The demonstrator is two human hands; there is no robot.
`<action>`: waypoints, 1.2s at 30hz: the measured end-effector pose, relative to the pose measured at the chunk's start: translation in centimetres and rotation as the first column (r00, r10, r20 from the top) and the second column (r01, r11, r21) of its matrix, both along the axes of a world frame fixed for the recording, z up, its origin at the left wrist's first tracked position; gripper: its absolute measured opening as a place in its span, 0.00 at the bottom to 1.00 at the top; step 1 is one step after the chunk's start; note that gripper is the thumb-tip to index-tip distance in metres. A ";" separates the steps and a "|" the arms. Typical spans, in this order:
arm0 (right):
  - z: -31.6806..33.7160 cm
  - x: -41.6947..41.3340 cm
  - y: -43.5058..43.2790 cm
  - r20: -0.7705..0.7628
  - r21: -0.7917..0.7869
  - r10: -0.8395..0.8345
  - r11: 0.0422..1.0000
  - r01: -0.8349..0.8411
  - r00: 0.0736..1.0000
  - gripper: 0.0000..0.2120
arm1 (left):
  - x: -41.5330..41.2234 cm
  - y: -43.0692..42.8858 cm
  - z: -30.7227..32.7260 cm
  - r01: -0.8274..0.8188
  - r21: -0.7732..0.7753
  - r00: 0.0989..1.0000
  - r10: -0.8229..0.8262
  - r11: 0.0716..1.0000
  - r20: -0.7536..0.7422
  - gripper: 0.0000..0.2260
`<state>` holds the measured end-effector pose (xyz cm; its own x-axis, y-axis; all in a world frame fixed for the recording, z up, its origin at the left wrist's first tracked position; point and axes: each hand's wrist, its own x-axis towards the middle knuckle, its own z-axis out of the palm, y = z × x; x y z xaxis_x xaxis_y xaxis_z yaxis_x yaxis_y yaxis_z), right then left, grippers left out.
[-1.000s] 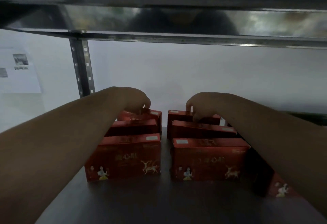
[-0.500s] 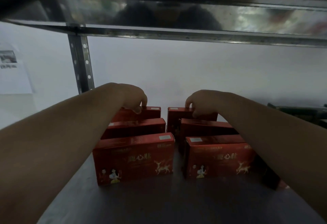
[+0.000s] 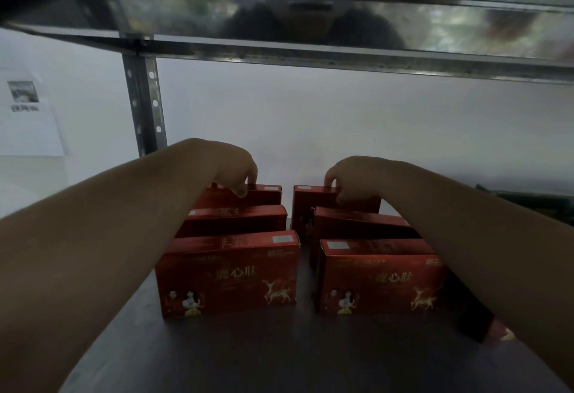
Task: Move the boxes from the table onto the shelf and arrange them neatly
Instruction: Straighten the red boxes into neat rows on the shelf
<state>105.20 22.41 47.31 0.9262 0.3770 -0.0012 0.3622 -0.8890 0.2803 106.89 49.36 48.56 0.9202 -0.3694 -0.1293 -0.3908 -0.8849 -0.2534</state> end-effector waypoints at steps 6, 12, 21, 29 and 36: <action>-0.1 -0.3 -0.2 -0.005 0.009 0.001 1.000 -0.001 1.000 0.22 | 0.0 0.1 -0.3 -0.028 0.010 1.000 0.028 1.000 0.014 0.16; 0.8 -2.2 -0.7 0.018 0.153 0.017 0.988 -0.020 1.000 0.24 | -0.9 -0.1 -0.2 -0.052 0.009 0.991 0.051 0.999 0.123 0.28; 2.4 -8.3 -1.6 -0.142 0.151 0.041 0.988 -0.019 0.989 0.26 | -6.9 -0.6 1.2 -0.140 -0.298 0.967 0.065 0.944 -0.248 0.15; 0.8 -8.1 -1.4 -0.060 0.055 0.075 0.996 -0.071 0.995 0.22 | -7.6 0.4 -0.1 -0.090 -0.137 0.988 0.072 0.986 -0.134 0.13; -0.5 -7.6 -0.5 0.038 0.069 0.110 0.991 -0.112 0.993 0.16 | -8.0 0.7 -0.8 -0.024 -0.124 1.000 0.026 0.992 0.012 0.20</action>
